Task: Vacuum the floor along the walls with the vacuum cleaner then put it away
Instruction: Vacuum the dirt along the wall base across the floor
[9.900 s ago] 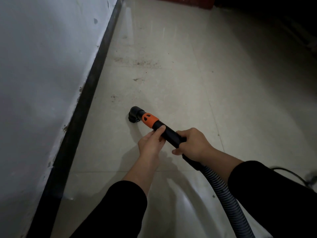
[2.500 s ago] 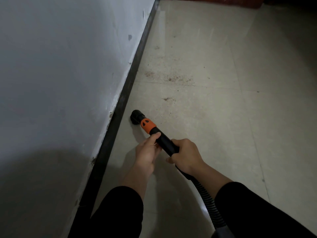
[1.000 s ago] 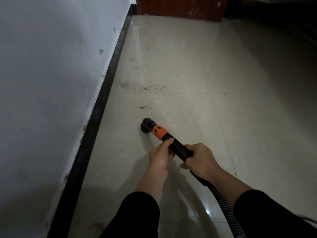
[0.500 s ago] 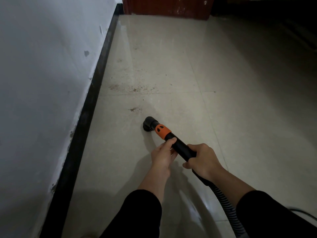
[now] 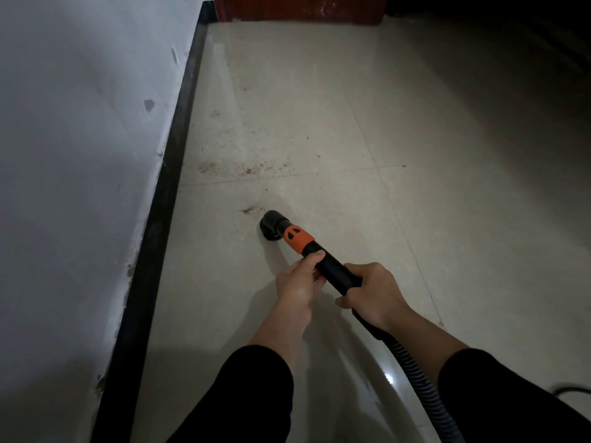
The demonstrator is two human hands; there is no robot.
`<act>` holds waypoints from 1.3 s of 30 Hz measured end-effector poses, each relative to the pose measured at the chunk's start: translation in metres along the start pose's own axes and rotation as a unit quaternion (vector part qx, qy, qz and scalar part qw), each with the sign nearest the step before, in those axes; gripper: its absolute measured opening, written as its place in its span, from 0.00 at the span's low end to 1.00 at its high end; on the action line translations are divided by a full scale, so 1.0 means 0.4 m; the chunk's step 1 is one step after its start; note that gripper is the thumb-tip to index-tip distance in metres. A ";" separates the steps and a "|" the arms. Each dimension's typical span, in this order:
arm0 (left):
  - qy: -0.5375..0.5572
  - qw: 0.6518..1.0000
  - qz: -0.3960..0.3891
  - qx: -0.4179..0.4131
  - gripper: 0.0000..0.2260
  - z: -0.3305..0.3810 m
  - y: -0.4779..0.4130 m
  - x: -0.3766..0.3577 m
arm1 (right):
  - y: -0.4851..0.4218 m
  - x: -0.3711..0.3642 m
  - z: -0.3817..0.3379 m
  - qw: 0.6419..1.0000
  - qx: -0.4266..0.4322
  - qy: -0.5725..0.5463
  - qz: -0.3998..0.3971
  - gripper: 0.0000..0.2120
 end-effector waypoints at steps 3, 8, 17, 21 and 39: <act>-0.018 1.000 -0.003 0.007 0.05 0.019 -0.026 -0.002 | -0.025 0.004 0.002 1.000 -0.013 0.005 0.001 0.11; -0.060 0.998 -0.028 0.017 0.06 0.062 -0.083 -0.019 | -0.082 0.018 -0.018 0.995 -0.050 0.078 -0.032 0.14; -0.060 0.998 -0.022 0.012 0.06 0.081 -0.173 -0.047 | -0.199 0.012 -0.014 0.984 -0.070 0.106 -0.126 0.23; -0.059 0.998 -0.029 -0.007 0.07 0.071 -0.182 -0.054 | -0.212 0.018 -0.006 0.986 -0.040 0.101 -0.125 0.20; -0.047 0.998 0.002 -0.050 0.07 0.130 -0.159 -0.016 | -0.208 -0.011 -0.052 0.995 -0.018 0.029 -0.090 0.17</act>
Point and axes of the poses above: each hand's wrist, its own y-axis away from the middle knuckle, its own x-axis out of the back of the hand, z = x × y, the point moved 9 cm from there along -y, towards the middle knuckle, and after that the axes turned 5 degrees about -y, right-handed, at the moved point
